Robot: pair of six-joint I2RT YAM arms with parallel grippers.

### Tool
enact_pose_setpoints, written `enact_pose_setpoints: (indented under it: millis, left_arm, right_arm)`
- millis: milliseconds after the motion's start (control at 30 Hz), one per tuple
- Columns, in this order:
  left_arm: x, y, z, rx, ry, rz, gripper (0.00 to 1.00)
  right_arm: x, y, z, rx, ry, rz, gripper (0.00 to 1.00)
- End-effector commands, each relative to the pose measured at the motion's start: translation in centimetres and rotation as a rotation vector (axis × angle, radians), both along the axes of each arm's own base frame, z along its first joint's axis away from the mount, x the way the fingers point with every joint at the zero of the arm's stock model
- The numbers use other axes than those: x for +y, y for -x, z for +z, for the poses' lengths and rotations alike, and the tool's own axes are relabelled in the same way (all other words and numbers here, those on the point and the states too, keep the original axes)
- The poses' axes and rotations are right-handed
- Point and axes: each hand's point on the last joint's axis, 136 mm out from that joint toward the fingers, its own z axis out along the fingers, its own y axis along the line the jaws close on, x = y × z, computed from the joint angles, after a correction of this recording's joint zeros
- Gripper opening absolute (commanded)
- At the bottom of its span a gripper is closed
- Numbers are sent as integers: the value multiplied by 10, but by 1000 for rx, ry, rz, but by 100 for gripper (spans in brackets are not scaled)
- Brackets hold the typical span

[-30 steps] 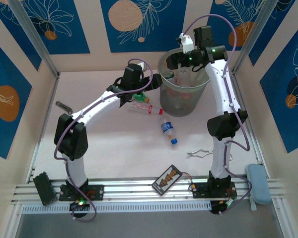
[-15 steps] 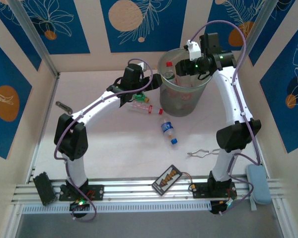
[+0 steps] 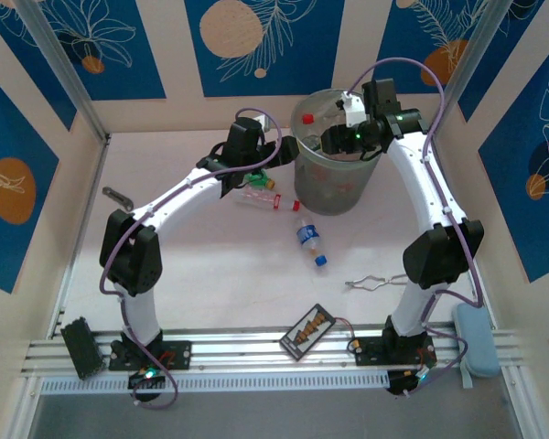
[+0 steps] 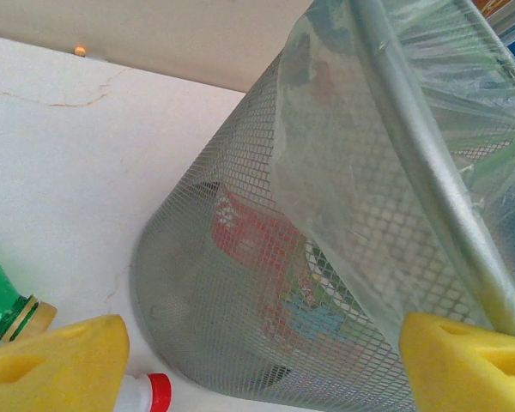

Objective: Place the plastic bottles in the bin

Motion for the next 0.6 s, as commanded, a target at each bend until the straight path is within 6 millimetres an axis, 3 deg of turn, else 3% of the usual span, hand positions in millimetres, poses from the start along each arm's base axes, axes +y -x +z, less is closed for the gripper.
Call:
enact_pose_setpoints:
  millis: [0,167,300,567]
  left_arm:
    - [-9,5,14,-15,45,-38,83]
    - [-8,8,34,-48,82,-46,83]
    - [1,13,53,-84,85,-40,85]
    - [49,23,70,-127,35,50,89]
  right_arm:
    - [7,-3,34,-67,-47,29,65]
    - [7,-6,70,-146,-48,37,71]
    - [5,-5,88,-179,-46,34,72]
    - [13,8,107,-213,-110,65,72]
